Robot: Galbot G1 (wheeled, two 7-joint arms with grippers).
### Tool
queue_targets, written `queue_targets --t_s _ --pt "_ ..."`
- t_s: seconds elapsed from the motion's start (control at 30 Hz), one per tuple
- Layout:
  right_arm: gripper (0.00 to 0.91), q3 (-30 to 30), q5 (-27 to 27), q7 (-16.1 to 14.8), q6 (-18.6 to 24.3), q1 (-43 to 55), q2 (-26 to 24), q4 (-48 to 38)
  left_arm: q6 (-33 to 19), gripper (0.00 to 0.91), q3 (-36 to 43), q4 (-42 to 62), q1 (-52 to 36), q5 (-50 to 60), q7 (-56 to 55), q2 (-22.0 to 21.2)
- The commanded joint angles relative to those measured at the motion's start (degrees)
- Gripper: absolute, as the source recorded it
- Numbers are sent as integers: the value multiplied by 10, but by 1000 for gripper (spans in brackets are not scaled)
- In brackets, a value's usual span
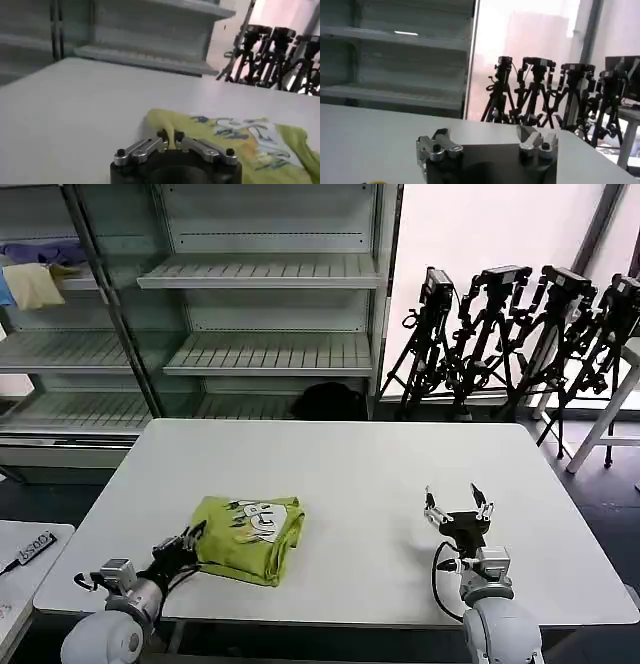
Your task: Fold and organize the clothes.
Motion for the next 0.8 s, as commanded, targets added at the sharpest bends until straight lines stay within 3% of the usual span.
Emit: queue_targets --t_s 0.03,0.23,0.47,0.67,0.8 --pt "907 1 2 0 2 0 -2 -2 -72 0 -75 7 -14 60 7 30" --pt "907 5 9 0 6 -2 -7 -5 -77 0 -158 43 -49 94 22 99" --pt "907 7 14 0 8 -3 -8 -5 -118 0 -168 14 -81 219 48 170" --pt "907 11 13 1 17 -10 -10 -8 -169 0 -101 -55 -68 328 66 172" --pt "907 20 14 1 26 -21 -13 -12 -225 0 7 -65 -9 421 73 114"
